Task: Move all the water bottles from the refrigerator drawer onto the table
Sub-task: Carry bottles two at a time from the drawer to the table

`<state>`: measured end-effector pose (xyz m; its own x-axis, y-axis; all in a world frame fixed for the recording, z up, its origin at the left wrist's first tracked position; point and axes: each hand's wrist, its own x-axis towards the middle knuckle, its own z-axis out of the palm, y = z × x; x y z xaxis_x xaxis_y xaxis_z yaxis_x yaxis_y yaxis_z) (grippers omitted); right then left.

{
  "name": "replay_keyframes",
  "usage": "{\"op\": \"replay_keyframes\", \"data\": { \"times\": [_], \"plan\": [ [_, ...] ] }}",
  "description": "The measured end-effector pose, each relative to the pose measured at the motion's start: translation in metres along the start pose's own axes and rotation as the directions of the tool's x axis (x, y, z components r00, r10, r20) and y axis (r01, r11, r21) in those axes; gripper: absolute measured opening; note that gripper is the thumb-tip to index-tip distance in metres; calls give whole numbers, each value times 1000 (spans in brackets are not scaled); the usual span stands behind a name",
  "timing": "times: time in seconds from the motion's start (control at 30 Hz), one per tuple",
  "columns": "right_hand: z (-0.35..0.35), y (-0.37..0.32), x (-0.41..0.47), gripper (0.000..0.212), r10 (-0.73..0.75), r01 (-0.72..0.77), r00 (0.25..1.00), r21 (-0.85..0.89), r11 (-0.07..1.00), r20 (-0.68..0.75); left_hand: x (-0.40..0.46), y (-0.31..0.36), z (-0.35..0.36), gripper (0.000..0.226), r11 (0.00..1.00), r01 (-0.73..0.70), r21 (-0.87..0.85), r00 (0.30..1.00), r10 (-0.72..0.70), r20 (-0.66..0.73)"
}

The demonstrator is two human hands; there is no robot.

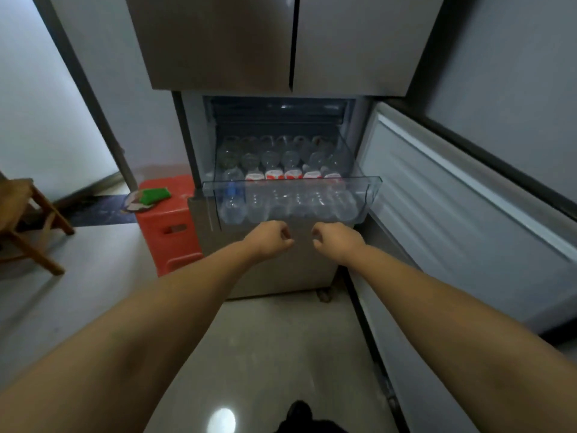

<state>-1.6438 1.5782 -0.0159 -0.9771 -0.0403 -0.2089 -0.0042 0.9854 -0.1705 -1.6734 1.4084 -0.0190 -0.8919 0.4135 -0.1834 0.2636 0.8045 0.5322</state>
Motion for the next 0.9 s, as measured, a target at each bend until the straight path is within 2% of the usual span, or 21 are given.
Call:
{"op": "replay_keyframes", "data": {
  "times": [0.17, 0.33, 0.47, 0.6, 0.77, 0.9],
  "plan": [
    [-32, 27, 60, 31, -7, 16, 988, 60, 998, -154, 66, 31, -17, 21, 995, -62, -78, 994, 54, -96],
    [-47, 44, 114, 28, -15, 66, 939, 136, 989, -344, 125, 48, -37, 21, 991, -122, -63, 984, 113, -138],
    [-61, 60, 166, 26, 66, 20, 916, 211, 977, -395, 187, 47, -57, 21, 991, -104, -88, 988, 92, -128],
    [-72, 83, 218, 26, 187, -108, 931, 253, 962, -315, 251, 31, -62, 17, 990, -63, -123, 997, 58, -50],
    [-63, 110, 264, 35, 382, -333, 922, 374, 866, -61, 312, 11, -56, 21, 1000, -11, -17, 992, 13, 125],
    [-52, 112, 294, 50, 482, -431, 876, 483, 762, 19, 352, 13, -49, 32, 993, 98, -61, 990, -91, 107]
  ]
}}
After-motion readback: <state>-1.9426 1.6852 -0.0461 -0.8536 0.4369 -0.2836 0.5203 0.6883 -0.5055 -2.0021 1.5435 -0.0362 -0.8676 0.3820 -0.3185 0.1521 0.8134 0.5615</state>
